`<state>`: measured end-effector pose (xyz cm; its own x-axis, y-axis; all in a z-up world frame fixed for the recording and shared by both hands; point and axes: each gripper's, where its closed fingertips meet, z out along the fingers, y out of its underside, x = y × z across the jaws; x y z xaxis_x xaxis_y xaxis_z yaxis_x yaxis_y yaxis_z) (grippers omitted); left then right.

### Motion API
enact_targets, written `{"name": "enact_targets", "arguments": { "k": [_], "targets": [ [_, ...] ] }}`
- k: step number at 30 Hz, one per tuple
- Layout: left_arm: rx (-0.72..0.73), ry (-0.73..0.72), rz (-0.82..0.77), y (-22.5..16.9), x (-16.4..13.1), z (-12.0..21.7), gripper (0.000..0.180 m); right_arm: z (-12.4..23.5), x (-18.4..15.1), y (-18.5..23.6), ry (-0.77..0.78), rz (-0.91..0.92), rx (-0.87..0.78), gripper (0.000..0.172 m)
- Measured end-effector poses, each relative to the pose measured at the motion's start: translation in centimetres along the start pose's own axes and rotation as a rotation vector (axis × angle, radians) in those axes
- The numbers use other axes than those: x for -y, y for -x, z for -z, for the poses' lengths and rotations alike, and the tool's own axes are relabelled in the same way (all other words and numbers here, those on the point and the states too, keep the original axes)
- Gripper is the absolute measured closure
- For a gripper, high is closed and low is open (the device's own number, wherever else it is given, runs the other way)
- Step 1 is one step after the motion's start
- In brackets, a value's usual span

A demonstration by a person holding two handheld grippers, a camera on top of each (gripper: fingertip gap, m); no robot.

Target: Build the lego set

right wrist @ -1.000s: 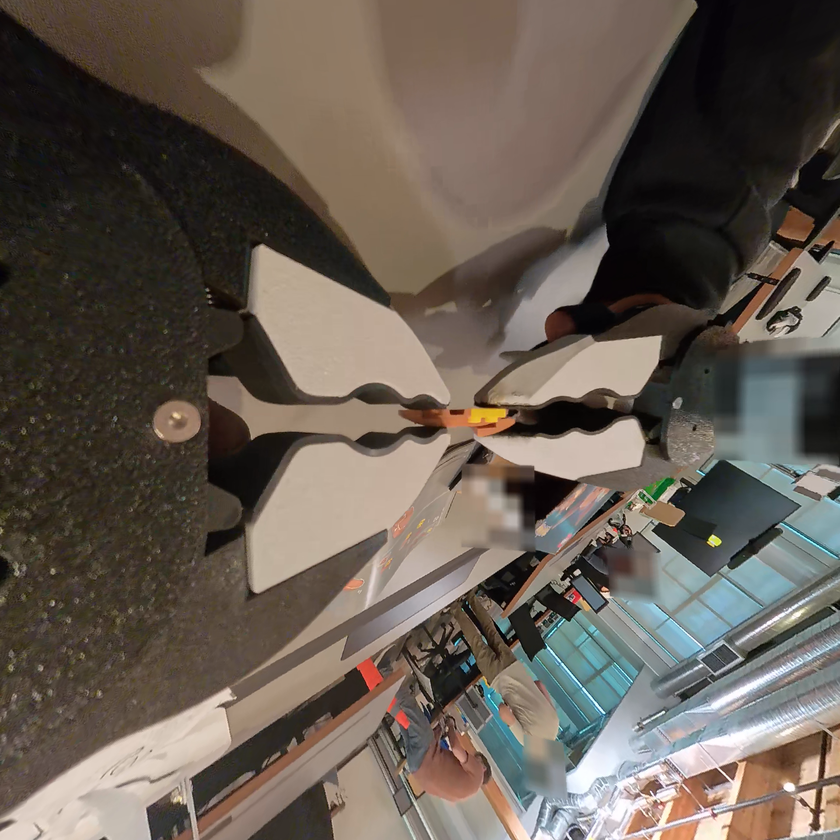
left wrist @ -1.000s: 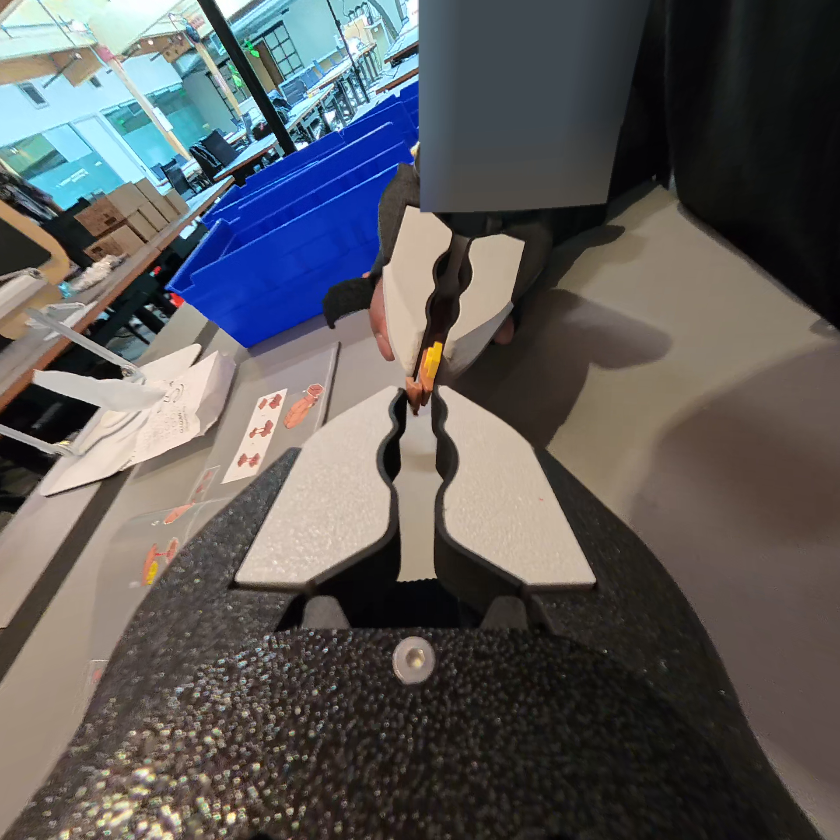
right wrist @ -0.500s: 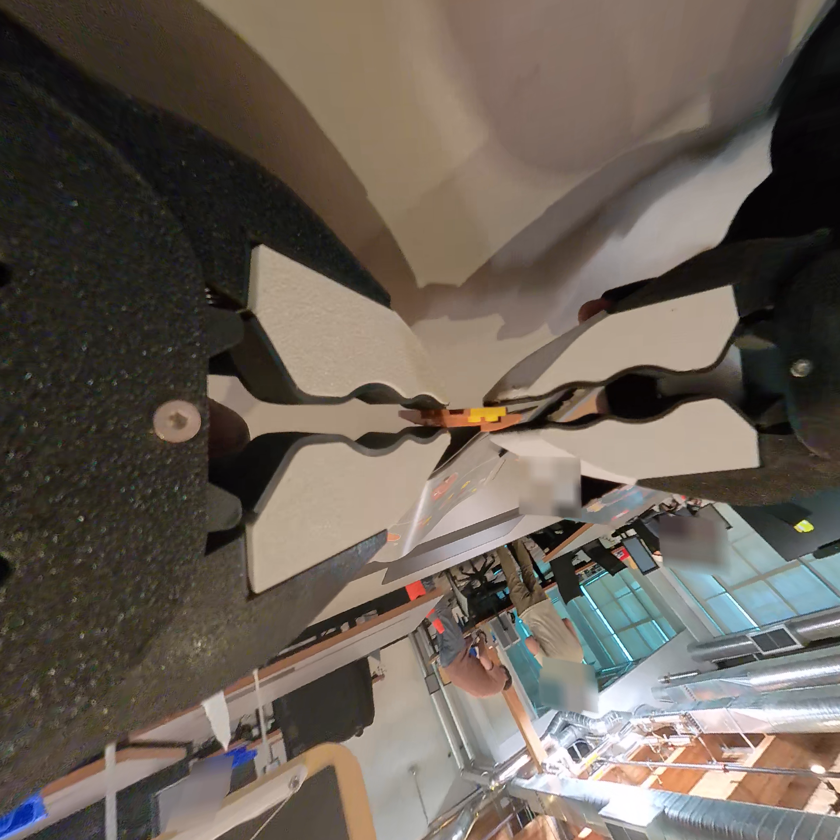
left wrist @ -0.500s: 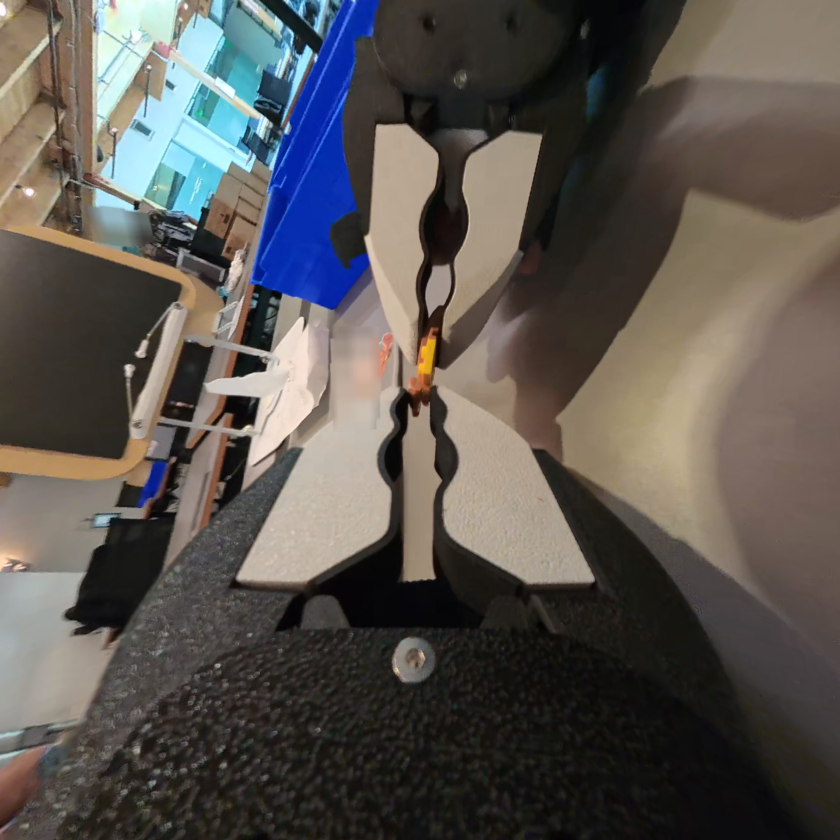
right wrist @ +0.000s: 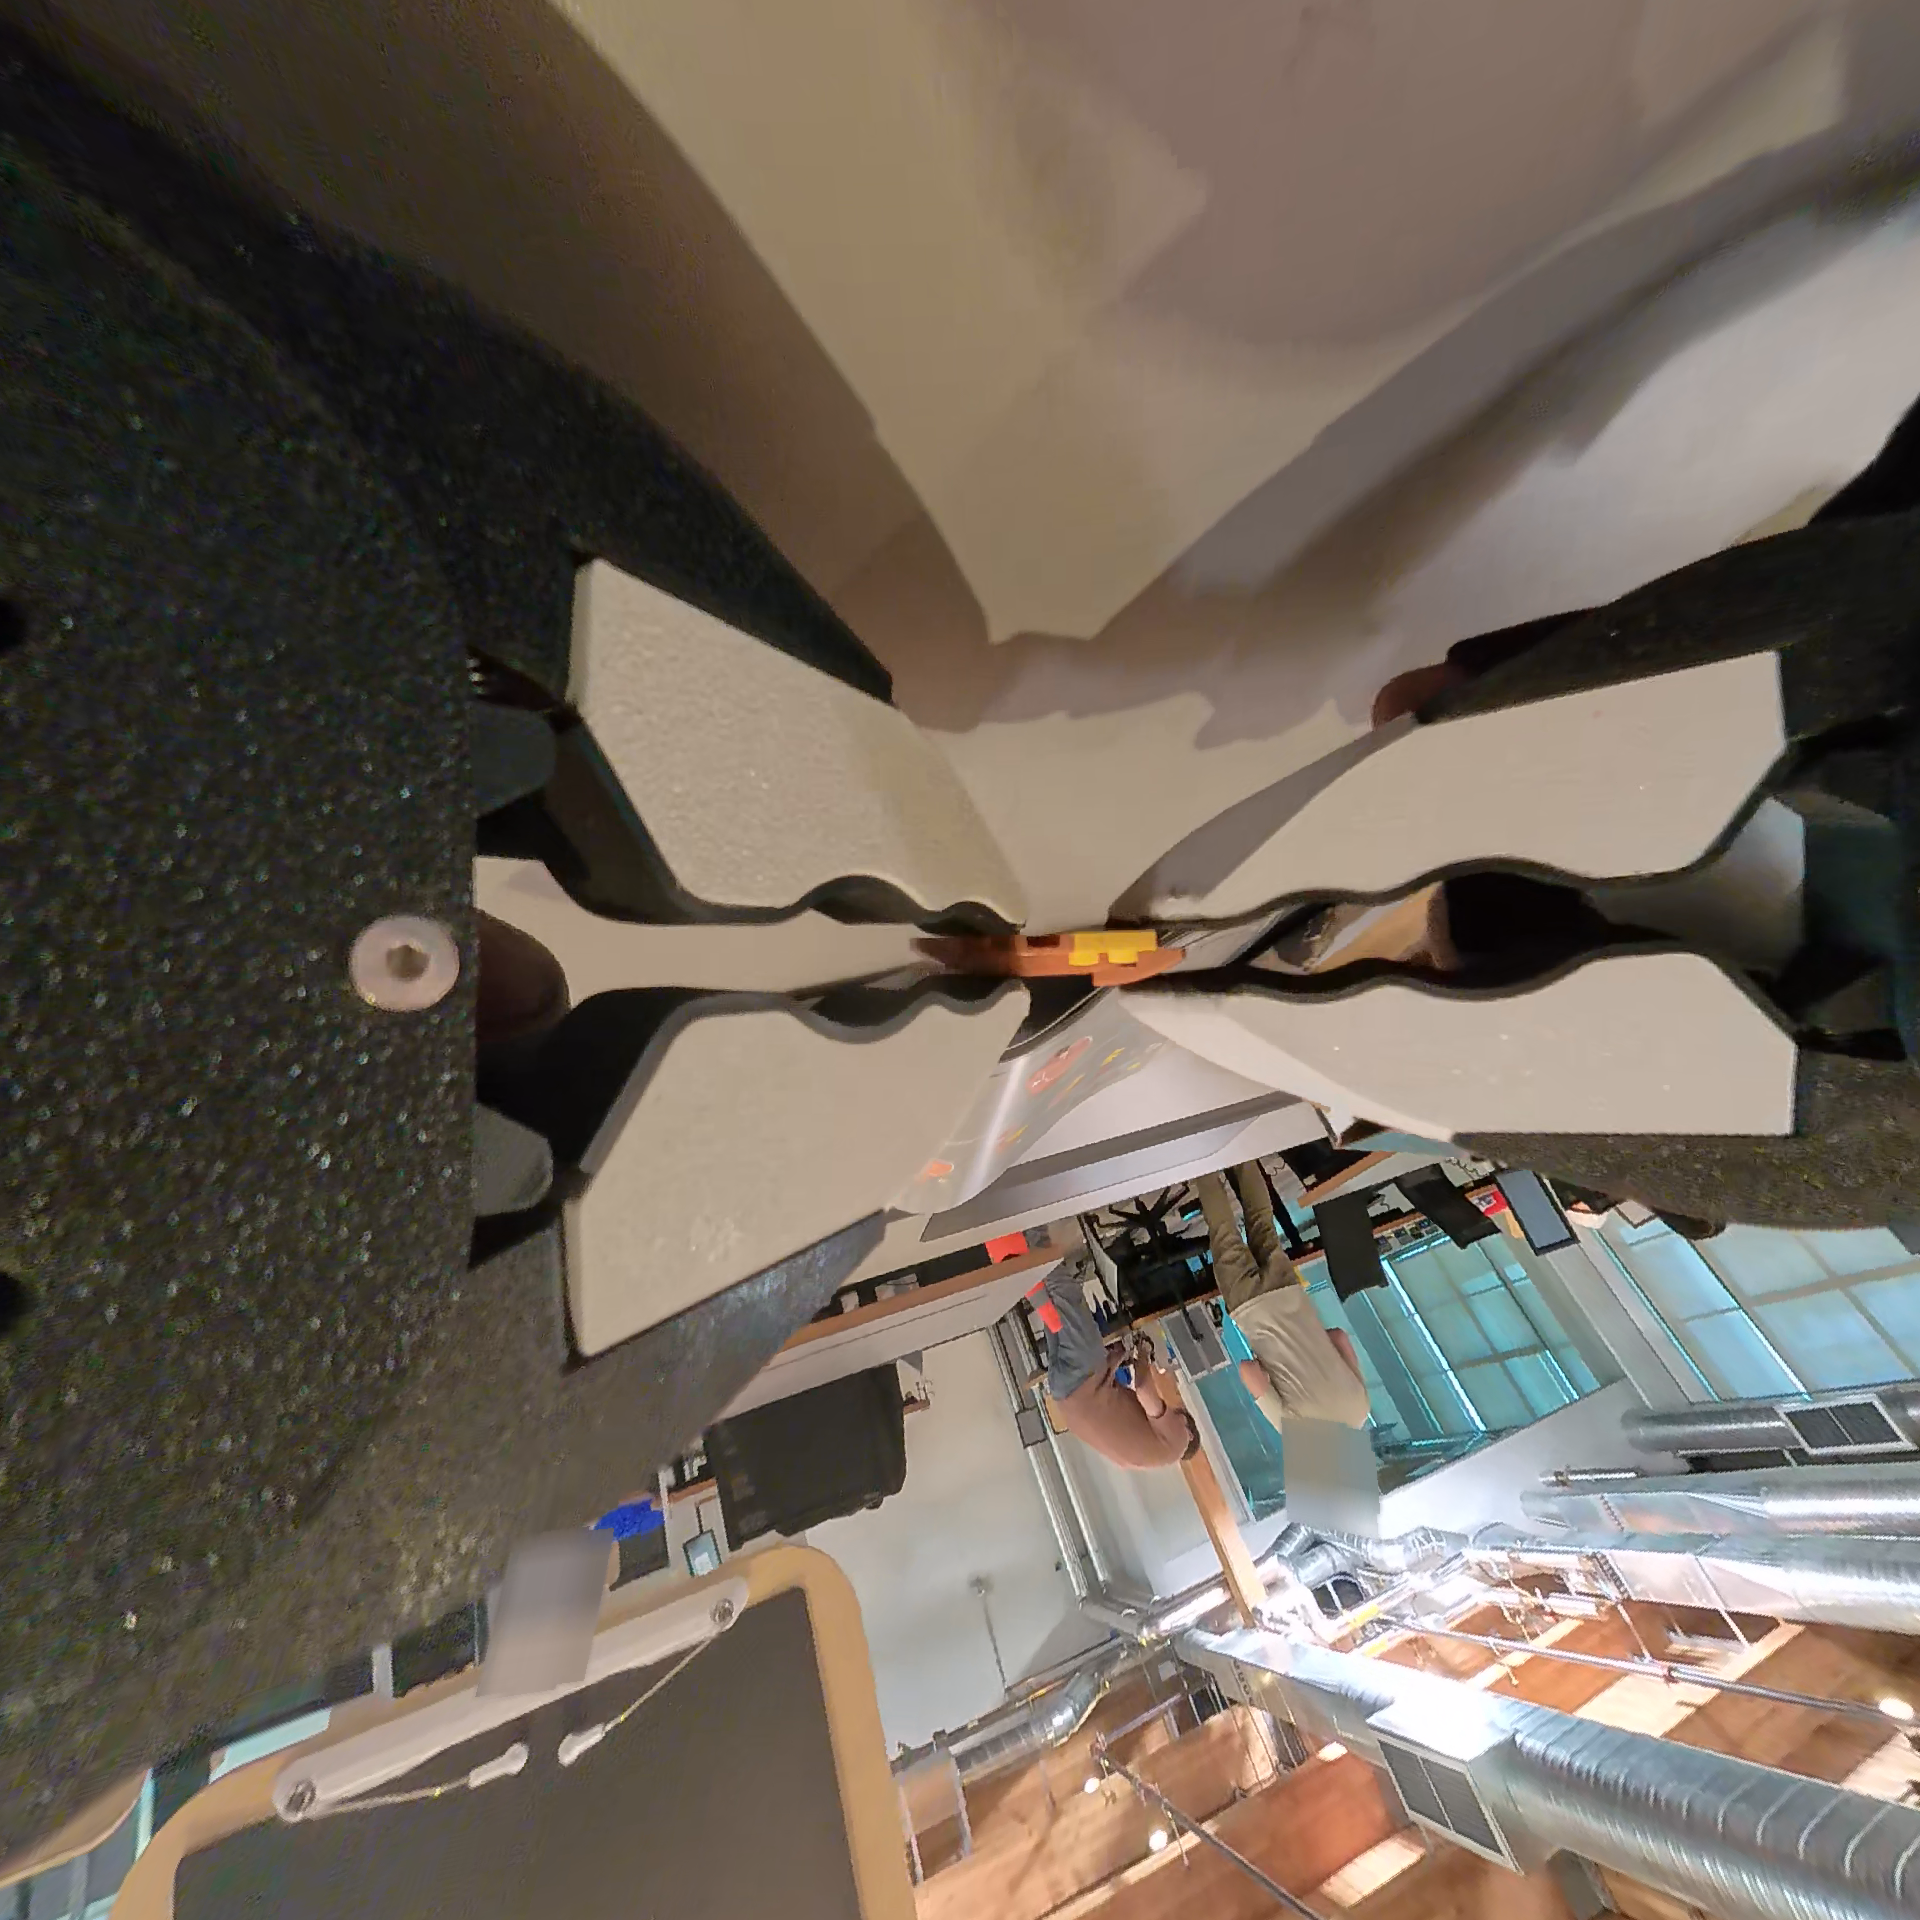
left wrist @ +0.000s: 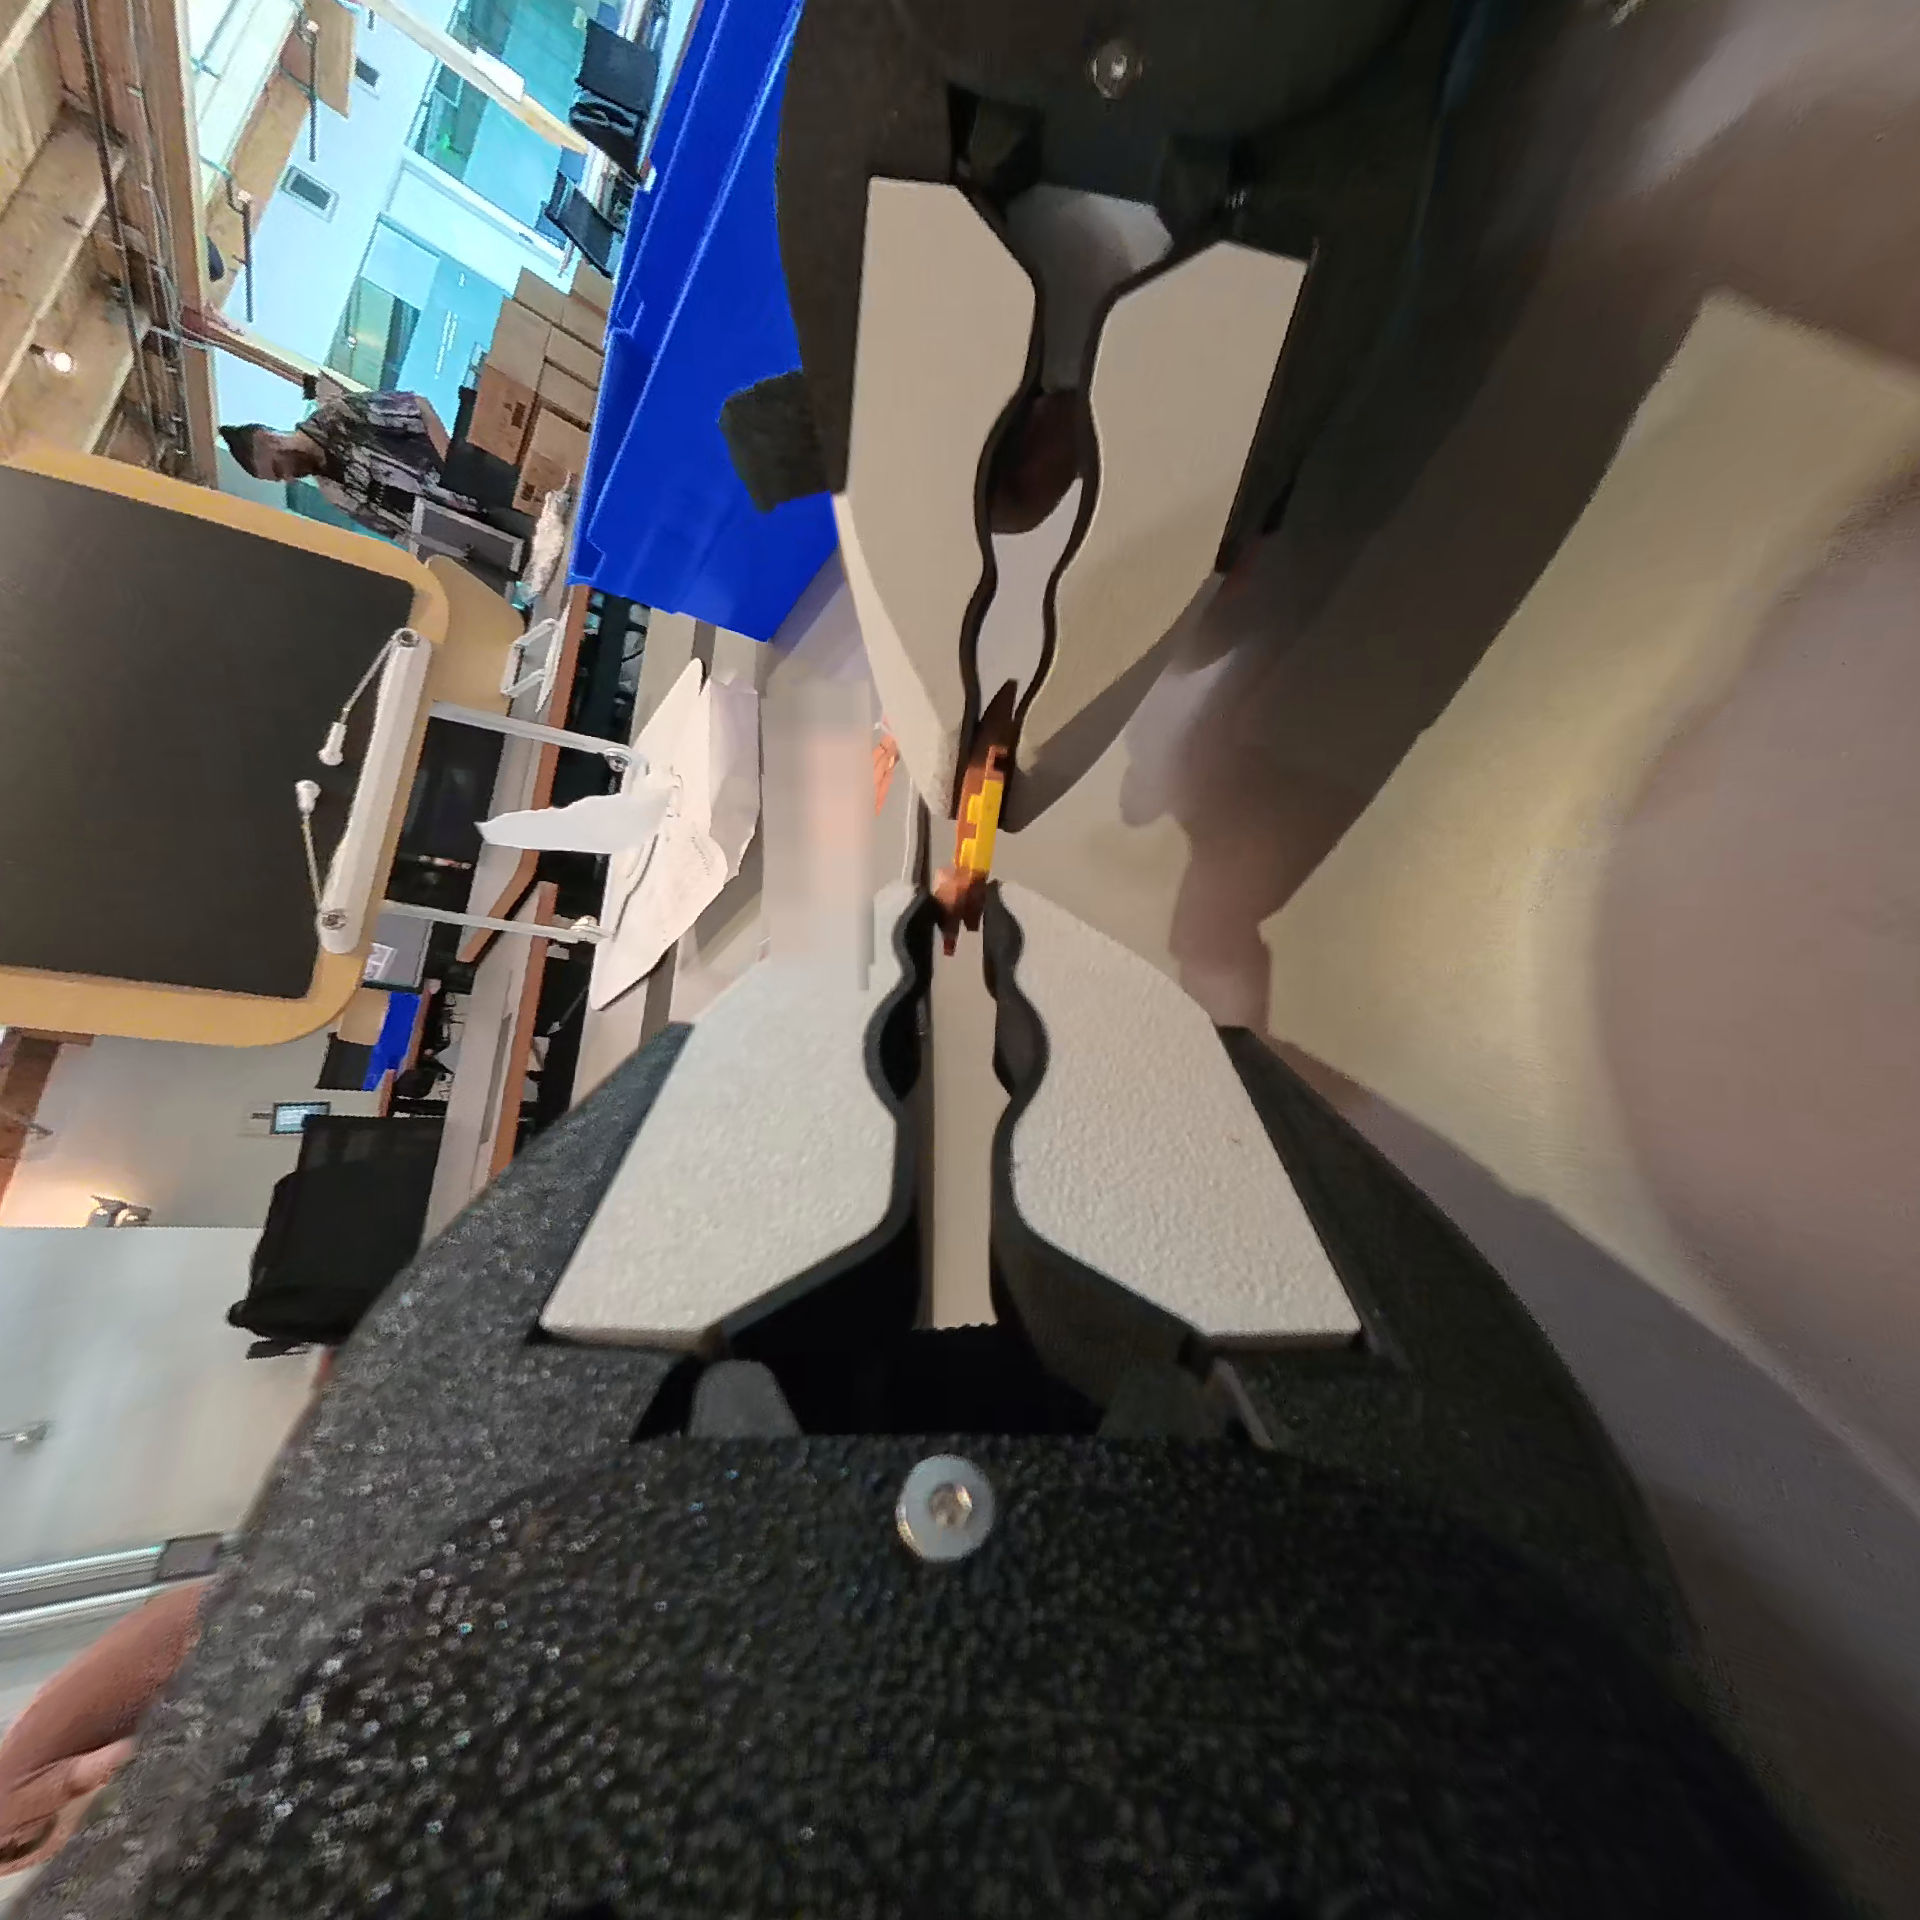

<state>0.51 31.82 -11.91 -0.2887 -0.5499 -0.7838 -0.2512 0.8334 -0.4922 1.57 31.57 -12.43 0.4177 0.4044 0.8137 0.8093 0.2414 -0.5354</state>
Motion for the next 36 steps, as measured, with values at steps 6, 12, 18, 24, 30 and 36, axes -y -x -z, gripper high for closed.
{"name": "enact_targets", "arguments": {
  "k": [6,12,18,24,30,36],
  "targets": [
    [0.033,0.061,-0.122,0.0,-0.2,0.0,0.172,-0.1,-0.1,0.0,0.023,0.044,-0.024,0.166],
    [0.052,0.11,-0.202,0.0,-0.4,0.0,0.172,-0.3,-0.3,0.1,0.048,0.103,-0.048,0.166],
    [0.068,0.168,-0.269,0.0,-0.6,0.0,0.172,-0.5,-0.5,0.1,0.071,0.107,-0.055,0.166],
    [0.078,0.232,-0.35,-0.1,-0.9,-0.1,0.171,-0.7,-0.6,0.3,0.094,0.123,-0.057,0.166],
    [0.09,0.283,-0.398,-0.1,-1.1,-0.2,0.171,-0.8,-0.8,0.2,0.124,0.141,-0.071,0.166],
    [0.093,0.314,-0.421,0.0,-1.1,-0.2,0.171,-0.9,-0.9,0.1,0.147,0.182,-0.094,0.166]
  ]
}}
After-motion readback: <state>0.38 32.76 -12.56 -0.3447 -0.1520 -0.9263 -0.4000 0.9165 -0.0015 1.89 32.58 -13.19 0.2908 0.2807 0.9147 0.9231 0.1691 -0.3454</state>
